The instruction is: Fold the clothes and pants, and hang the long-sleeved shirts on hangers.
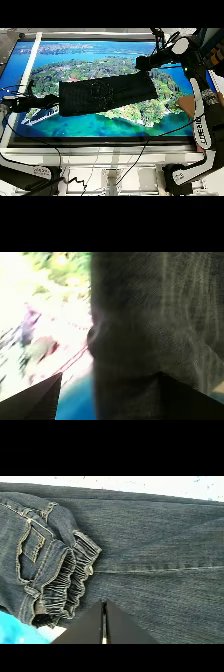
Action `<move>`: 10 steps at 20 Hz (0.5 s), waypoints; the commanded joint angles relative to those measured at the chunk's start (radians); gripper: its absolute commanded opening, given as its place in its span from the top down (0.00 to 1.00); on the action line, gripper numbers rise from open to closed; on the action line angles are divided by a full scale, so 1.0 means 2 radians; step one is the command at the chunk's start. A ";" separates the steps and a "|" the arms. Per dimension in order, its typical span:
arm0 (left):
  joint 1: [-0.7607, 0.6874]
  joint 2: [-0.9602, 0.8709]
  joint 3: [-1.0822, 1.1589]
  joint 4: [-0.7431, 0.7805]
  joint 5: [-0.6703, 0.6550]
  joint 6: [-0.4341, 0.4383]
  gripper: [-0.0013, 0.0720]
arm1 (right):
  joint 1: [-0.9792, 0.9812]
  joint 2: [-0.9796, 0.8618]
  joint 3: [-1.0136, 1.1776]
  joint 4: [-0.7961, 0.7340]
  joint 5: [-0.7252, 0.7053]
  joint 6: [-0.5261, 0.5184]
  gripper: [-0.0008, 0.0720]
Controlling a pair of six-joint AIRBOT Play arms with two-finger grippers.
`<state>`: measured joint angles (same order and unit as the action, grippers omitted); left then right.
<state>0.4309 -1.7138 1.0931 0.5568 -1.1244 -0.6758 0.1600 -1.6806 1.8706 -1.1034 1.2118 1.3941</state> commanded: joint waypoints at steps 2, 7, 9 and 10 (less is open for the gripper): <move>-0.052 -0.009 0.013 -0.010 0.022 0.020 0.03 | 0.011 0.000 0.000 -0.001 -0.010 0.000 0.95; -0.065 -0.008 0.041 -0.069 0.000 0.020 0.79 | 0.015 -0.001 0.000 -0.021 -0.053 0.000 0.95; -0.064 -0.006 0.075 -0.073 -0.039 0.020 0.93 | 0.015 -0.005 0.000 -0.025 -0.064 0.000 0.95; -0.064 -0.002 0.093 -0.073 -0.061 0.018 0.93 | 0.015 -0.011 0.000 -0.027 -0.065 0.003 0.96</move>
<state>0.3080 -1.7264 1.2079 0.4469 -1.1549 -0.6388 0.1879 -1.6894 1.8706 -1.1393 1.1187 1.3933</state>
